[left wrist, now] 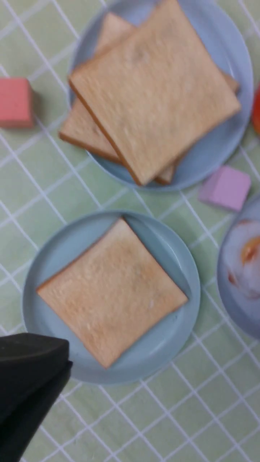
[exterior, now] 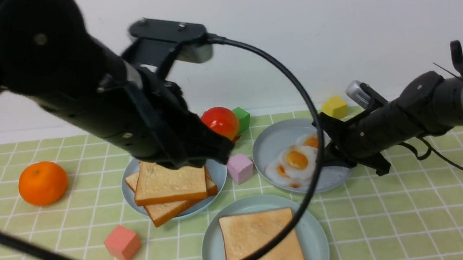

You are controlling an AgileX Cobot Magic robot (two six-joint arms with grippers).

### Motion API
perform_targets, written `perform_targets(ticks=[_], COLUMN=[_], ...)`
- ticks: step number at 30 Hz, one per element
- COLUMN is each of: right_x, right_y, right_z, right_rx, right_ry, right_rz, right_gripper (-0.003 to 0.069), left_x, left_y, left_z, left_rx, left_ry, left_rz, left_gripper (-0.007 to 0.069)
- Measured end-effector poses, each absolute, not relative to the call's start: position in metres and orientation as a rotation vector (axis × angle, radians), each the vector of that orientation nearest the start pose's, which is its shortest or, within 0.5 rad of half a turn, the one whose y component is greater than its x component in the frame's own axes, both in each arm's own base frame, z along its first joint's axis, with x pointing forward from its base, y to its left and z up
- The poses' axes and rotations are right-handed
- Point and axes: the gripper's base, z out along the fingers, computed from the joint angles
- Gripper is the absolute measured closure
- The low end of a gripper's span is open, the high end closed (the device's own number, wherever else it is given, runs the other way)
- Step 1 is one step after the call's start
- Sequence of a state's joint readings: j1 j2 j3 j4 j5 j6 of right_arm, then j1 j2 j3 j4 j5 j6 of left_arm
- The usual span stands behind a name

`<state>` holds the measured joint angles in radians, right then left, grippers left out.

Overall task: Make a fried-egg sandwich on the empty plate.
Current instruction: Use the right arm to grab a fried egg, then use the right arm to place the fried egg on the slice of bread in the middle, then use the left arm to grab a slice of bread

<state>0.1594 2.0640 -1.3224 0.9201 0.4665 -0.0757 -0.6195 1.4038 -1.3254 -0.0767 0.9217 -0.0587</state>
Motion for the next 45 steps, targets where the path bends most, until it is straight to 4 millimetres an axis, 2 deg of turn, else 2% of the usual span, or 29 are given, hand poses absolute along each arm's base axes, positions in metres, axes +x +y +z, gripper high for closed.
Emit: perform_targets(ticks=[3,4,5,6,8,11,14,15,16,20,25,30,34,36,38,41,42,43,44,45], right_x=[0.413,0.413,0.409,0.408,0.399,0.386,0.37,0.365,0.352,0.332,0.326,0.324,0.321,0.32,0.322,0.319,0.318,0.309,0.308,0.298], right_y=[0.101,0.101,0.101,0.101,0.103,0.111,0.126,0.13,0.145,0.165,0.175,0.176,0.175,0.174,0.163,0.146,0.144,0.132,0.131,0.125], right_z=[0.175,0.177,0.194,0.194,0.218,0.231,0.23,0.226,0.217,0.201,0.197,0.194,0.199,0.203,0.226,0.26,0.265,0.292,0.295,0.312], right_rx=[0.587,0.578,0.527,0.523,0.44,0.34,0.247,0.228,0.174,0.089,0.019,0.002,-0.126,-0.169,-0.225,-0.267,-0.273,-0.313,-0.318,-0.334], right_ry=[2.531,2.529,2.513,2.516,2.511,2.539,2.596,2.619,2.672,2.736,2.74,2.758,2.796,2.798,2.749,2.656,2.64,2.566,2.559,2.518], right_rz=[0.837,0.838,0.85,0.849,0.864,0.866,0.861,0.858,0.859,0.846,0.818,0.815,0.834,0.838,0.821,0.759,0.746,0.681,0.673,0.629], right_gripper=[0.0641,0.0641,0.0641,0.0641,0.0641,0.0641,0.0642,0.0642,0.0642,0.0642,0.0626,0.0527,0.0383,0.0353,0.0294,0.0276,0.0274,0.0274,0.0274,0.0274], left_x=[0.222,0.221,0.213,0.212,0.197,0.187,0.185,0.185,0.187,0.193,0.2,0.21,0.219,0.223,0.229,0.237,0.239,0.254,0.256,0.269], left_y=[-0.16,-0.159,-0.152,-0.151,-0.139,-0.131,-0.13,-0.13,-0.131,-0.135,-0.141,-0.148,-0.154,-0.157,-0.161,-0.161,-0.16,-0.15,-0.149,-0.137], left_z=[0.364,0.362,0.359,0.36,0.349,0.339,0.33,0.328,0.321,0.315,0.308,0.299,0.288,0.283,0.274,0.265,0.264,0.263,0.262,0.264], left_rx=[0.591,0.584,0.555,0.554,0.501,0.454,0.426,0.424,0.419,0.406,0.391,0.389,0.39,0.38,0.354,0.327,0.316,0.213,0.195,0.104], left_ry=[2.435,2.443,2.454,2.449,2.481,2.498,2.487,2.483,2.474,2.46,2.471,2.467,2.478,2.489,2.511,2.534,2.538,2.562,2.569,2.578], left_rz=[-0.34,-0.339,-0.332,-0.334,-0.322,-0.33,-0.347,-0.35,-0.356,-0.369,-0.372,-0.376,-0.369,-0.368,-0.365,-0.35,-0.349,-0.351,-0.358,-0.367], left_gripper=[0.0638,0.0638,0.0638,0.0638,0.0638,0.0638,0.0638,0.0638,0.0638,0.0636,0.0624,0.0598,0.0578,0.0573,0.0569,0.0569,0.0571,0.0586,0.0591,0.0606])
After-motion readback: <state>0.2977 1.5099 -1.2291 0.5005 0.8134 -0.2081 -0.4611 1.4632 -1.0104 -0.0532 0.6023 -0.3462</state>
